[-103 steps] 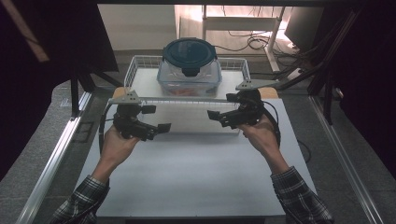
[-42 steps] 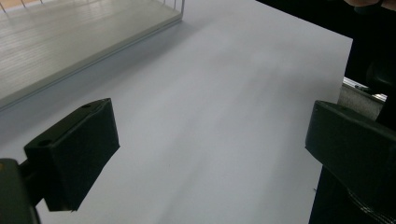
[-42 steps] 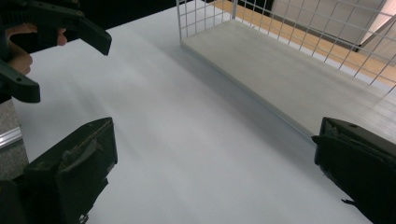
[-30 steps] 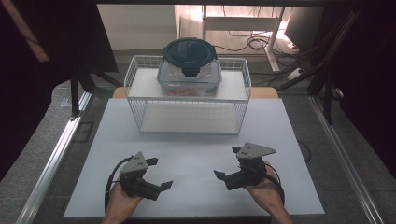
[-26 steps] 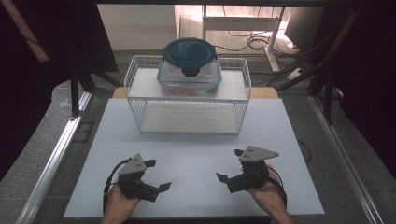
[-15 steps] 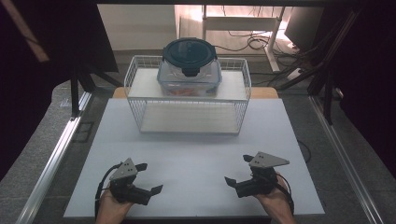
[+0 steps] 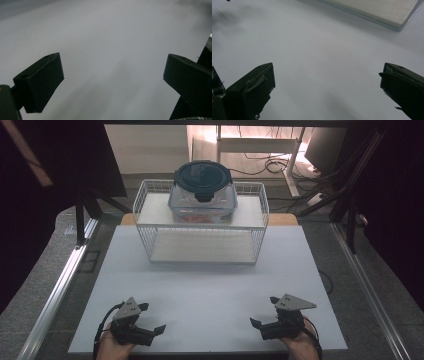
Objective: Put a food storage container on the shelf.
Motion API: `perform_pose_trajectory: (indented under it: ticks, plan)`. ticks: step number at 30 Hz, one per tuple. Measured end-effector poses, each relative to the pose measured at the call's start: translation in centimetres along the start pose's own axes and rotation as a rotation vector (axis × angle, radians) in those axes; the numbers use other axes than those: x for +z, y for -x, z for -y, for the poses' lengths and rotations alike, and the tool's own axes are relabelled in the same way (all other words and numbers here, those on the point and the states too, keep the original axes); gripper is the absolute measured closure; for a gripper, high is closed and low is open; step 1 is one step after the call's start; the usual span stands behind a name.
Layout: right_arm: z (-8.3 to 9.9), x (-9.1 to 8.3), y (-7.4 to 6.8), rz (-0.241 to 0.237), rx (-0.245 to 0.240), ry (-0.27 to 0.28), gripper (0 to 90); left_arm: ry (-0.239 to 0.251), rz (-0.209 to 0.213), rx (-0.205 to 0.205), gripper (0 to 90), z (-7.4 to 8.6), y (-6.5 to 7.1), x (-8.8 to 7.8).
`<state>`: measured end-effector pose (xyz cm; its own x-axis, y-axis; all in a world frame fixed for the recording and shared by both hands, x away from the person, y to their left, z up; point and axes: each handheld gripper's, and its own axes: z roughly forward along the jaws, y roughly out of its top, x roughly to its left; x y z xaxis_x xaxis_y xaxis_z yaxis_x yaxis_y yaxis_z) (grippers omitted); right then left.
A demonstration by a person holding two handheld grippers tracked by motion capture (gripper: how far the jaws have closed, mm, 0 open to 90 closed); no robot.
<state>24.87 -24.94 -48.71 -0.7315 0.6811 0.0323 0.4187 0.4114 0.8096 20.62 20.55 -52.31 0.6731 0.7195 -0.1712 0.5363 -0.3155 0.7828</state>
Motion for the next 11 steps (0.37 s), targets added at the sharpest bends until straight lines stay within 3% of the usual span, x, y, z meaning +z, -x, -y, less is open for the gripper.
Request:
perform_pose_trajectory:
  ticks: [5, 11]
  plan:
    - [1.0, 0.7, 0.0, 0.001, -0.002, -0.058, 0.0, -0.049, 0.012, -0.017, 2.6, 0.5, -0.2, 1.0]
    - [1.3, 1.4, -0.2, -0.002, -0.01, -0.097, 0.0, -0.061, 0.012, -0.017, 2.6, 0.5, -0.2, 1.3]
